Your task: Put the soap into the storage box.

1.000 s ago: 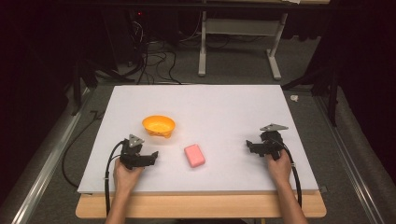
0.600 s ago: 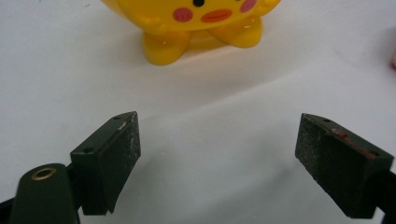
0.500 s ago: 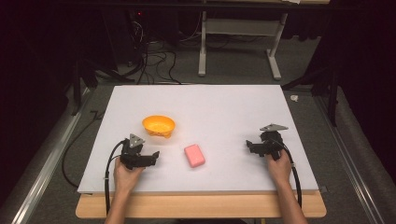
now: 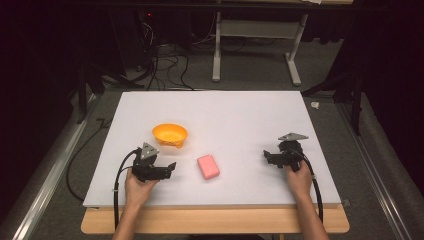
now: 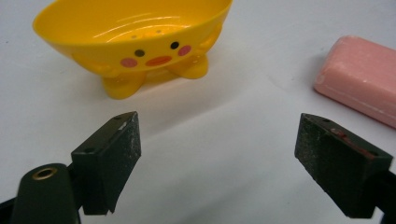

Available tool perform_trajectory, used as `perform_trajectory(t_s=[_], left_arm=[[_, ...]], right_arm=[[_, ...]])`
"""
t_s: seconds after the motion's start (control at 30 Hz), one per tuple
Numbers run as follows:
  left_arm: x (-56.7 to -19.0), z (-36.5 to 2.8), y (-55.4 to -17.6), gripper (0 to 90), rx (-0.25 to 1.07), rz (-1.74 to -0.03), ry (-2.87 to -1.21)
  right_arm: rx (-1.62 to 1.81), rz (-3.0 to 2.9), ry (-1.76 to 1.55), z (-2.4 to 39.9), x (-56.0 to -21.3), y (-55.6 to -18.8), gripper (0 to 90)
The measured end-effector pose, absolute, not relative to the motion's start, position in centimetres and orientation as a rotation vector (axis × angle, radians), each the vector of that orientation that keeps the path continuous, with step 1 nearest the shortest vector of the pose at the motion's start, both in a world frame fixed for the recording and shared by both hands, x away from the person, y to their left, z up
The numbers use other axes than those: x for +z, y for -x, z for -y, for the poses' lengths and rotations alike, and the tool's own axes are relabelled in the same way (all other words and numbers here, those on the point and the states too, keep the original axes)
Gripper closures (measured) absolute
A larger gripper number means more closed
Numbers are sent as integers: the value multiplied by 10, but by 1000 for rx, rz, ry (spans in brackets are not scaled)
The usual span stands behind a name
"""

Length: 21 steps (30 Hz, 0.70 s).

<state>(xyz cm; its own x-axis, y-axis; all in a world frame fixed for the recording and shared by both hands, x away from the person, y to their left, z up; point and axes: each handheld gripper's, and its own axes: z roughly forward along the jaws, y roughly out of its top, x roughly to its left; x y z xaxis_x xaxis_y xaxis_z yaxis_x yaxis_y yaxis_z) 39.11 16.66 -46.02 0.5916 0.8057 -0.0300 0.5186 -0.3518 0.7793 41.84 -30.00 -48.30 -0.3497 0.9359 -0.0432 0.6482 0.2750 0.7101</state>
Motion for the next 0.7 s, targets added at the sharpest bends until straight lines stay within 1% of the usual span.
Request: perform_trajectory(t_s=[0.27, 0.7], left_arm=[[-452, -154, -386, 148, 473, -975, -2049], [-447, -135, -385, 148, 431, -911, -2054]], right_arm=[[835, -2092, -1420, 300, -483, -418, 163], [835, -2092, -1420, 300, -483, -418, 163]])
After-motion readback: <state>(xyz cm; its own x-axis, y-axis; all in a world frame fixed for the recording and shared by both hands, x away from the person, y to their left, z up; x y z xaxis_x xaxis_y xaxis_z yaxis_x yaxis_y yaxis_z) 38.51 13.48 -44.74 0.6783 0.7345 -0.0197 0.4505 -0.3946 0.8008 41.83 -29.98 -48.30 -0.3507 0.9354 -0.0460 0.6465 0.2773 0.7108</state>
